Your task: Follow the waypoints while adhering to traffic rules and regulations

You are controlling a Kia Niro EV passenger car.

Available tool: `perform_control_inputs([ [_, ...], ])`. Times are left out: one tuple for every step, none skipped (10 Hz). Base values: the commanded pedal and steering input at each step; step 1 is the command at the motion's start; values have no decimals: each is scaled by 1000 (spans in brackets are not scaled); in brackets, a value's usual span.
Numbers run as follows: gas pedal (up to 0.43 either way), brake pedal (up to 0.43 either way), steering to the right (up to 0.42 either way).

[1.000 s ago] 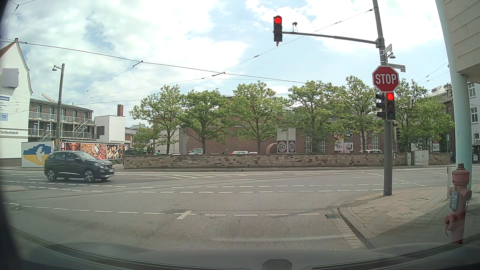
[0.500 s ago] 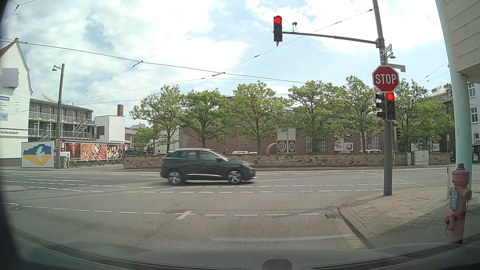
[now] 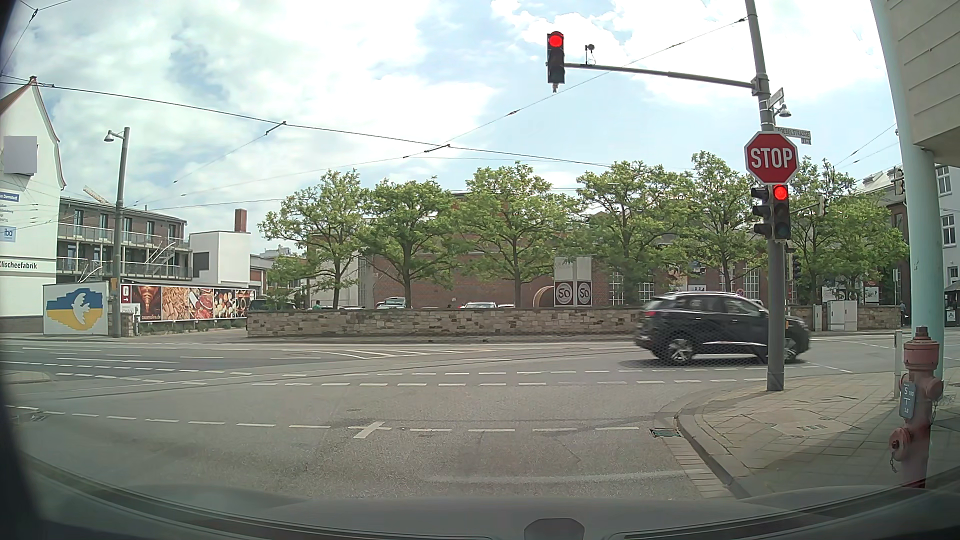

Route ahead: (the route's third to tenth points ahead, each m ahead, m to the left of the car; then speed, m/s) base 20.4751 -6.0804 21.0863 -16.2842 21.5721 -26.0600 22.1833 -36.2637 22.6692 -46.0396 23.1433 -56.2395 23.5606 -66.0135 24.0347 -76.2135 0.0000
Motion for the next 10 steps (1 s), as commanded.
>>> perform_control_inputs([
  [0, 323, 36],
  [0, 323, 36],
  [0, 323, 36],
  [0, 323, 36],
  [0, 323, 36],
  [0, 323, 36],
  [0, 323, 36],
  [0, 323, 36],
  [0, 323, 36],
  [0, 323, 36],
])
